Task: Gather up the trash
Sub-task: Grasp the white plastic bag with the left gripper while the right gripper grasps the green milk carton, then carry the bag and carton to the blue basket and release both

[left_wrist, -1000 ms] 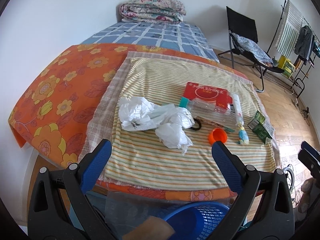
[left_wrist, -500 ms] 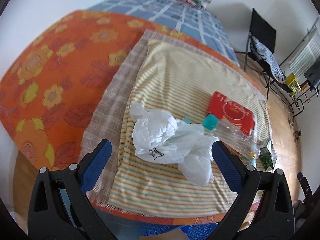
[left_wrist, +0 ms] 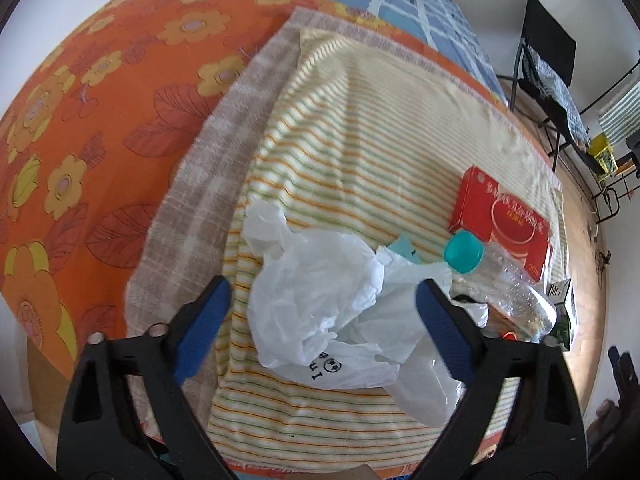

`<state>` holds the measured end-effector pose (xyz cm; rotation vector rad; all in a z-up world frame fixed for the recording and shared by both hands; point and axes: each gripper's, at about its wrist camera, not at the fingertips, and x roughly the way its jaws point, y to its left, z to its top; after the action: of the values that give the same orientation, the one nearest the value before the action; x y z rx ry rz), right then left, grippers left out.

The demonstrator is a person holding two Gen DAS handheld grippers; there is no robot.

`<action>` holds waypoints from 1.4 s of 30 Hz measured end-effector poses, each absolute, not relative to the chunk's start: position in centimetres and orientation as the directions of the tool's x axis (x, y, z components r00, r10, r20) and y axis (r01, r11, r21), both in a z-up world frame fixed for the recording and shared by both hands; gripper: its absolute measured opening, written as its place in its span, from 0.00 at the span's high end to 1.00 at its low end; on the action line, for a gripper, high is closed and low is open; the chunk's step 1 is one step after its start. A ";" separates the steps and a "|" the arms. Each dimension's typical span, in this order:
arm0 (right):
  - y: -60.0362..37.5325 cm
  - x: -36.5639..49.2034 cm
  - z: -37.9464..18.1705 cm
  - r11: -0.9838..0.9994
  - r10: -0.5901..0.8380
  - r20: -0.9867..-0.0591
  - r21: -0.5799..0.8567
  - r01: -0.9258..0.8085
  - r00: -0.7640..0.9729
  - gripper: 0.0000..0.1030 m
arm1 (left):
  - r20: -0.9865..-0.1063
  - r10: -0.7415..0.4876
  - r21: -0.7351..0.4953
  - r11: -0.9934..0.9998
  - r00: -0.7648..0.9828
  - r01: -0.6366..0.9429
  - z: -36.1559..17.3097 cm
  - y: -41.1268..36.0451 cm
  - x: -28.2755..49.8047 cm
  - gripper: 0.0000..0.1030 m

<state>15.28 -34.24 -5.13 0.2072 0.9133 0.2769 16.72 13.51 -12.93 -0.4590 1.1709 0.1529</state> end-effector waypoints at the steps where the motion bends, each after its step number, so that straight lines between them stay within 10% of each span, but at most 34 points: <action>1: -34.4 15.7 -5.3 0.947 0.316 -0.752 0.287 -0.145 0.578 0.00 | -0.916 -0.125 -0.268 0.898 0.381 -0.350 -13.3 13.4 16.8 0.15; 17: -32.5 22.4 -11.7 0.946 0.127 -0.845 -0.054 -0.320 0.519 0.00 | -0.924 -0.153 -0.281 0.893 0.351 -0.352 -14.6 12.9 17.1 0.79; 28: -31.5 23.3 -14.8 0.911 0.055 -0.885 -0.146 -0.387 0.463 0.00 | -0.898 -0.154 -0.317 0.876 0.413 -0.364 -12.9 14.0 16.9 0.85; 33: -31.0 22.7 -14.2 0.897 0.085 -0.883 -0.134 -0.422 0.462 0.33 | -0.877 -0.134 -0.327 0.869 0.461 -0.370 -11.2 14.7 16.2 0.85; 42: -30.6 20.9 -11.5 0.892 0.123 -0.836 -0.143 -0.429 0.534 0.43 | -0.825 -0.116 -0.350 0.873 0.554 -0.338 -6.6 15.4 13.0 0.85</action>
<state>20.94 -30.64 -11.52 -0.3529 0.9551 0.3375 12.99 15.45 -6.65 -0.5120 0.9862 0.1385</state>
